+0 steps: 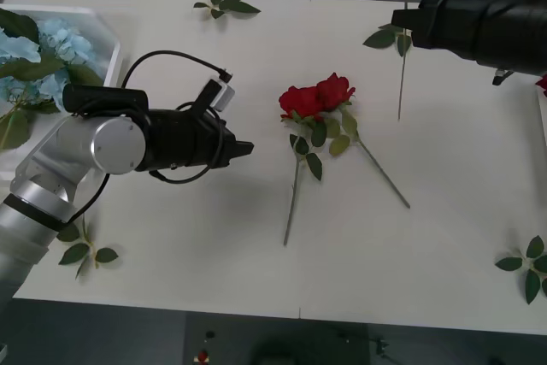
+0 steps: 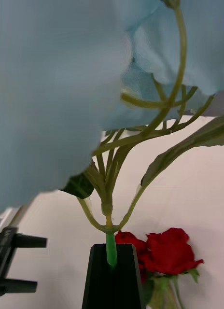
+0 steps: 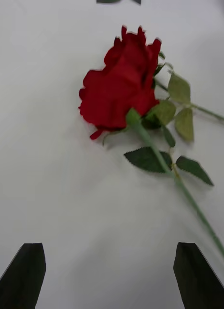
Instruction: Put the red flowers into the right box and the blue flowers into the left box
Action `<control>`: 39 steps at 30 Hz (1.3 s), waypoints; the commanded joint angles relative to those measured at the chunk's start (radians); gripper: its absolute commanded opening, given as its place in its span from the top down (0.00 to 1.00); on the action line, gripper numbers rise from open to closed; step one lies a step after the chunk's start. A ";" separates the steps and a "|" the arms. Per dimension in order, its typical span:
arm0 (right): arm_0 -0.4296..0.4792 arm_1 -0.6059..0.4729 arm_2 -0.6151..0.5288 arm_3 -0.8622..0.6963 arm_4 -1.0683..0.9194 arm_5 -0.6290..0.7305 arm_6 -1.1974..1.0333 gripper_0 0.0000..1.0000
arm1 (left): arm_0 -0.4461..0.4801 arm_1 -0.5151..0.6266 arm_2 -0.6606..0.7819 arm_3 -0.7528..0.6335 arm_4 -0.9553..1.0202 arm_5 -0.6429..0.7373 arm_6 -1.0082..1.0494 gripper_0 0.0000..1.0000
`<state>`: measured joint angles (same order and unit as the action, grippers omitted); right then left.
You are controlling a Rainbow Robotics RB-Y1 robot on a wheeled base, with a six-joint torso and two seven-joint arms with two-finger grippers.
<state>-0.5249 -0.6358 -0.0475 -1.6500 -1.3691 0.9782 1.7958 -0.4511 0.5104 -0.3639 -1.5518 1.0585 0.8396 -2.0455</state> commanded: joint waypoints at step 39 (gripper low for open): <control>-0.009 0.176 0.124 -0.294 -0.215 -0.038 0.359 1.00 | 0.177 -0.145 0.129 -0.085 1.038 0.036 -0.660 0.00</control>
<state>-0.4897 -0.4770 0.0830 -1.9093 -1.5987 0.9470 2.1388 -0.2670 0.3700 -0.2205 -1.6167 2.0856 0.8946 -2.6853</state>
